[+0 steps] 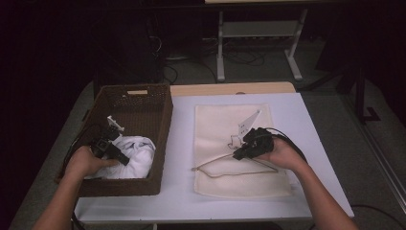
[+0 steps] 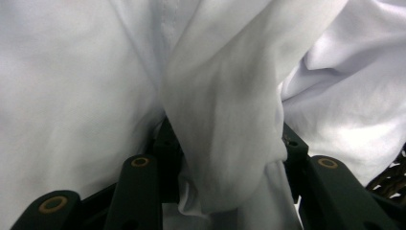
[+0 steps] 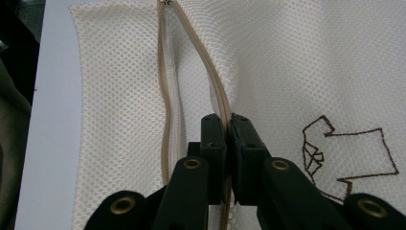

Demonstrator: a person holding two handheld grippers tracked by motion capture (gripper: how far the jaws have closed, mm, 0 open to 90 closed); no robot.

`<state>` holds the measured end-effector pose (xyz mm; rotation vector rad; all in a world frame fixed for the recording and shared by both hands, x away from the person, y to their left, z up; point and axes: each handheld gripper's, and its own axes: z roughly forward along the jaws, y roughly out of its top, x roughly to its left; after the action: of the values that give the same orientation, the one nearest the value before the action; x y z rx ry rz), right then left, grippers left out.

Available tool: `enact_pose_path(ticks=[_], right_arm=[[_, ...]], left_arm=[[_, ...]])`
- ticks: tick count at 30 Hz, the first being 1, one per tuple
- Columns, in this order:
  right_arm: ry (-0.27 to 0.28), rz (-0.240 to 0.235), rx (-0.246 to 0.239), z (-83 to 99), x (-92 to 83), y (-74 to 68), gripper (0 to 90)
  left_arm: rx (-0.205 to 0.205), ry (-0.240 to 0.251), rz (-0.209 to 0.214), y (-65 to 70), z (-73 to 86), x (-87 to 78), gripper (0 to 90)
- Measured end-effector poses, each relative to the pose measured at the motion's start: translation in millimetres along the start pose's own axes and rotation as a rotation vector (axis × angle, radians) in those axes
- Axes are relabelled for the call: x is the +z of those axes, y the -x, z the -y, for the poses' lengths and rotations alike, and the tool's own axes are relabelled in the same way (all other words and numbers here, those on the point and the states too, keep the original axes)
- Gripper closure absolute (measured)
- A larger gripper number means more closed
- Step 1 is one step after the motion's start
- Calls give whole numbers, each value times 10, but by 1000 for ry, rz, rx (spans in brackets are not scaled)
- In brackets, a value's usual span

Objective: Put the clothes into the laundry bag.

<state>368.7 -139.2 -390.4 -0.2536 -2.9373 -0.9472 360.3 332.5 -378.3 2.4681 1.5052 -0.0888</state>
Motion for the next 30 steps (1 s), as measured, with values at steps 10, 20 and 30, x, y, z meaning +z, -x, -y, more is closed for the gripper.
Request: enact_pose_path(ticks=[10, 20, 30], right_arm=[[0, 4, 7, 1, -3, 10, 843], [11, 8, 17, 11, -13, 30, 842], [22, 18, 25, 24, -72, 26, 844]], left_arm=[[-1, 19, 6, -5, 22, 2, 548], [-90, 76, 62, -68, 46, -38, 682], [-135, 127, 134, -144, 92, -133, 742]])
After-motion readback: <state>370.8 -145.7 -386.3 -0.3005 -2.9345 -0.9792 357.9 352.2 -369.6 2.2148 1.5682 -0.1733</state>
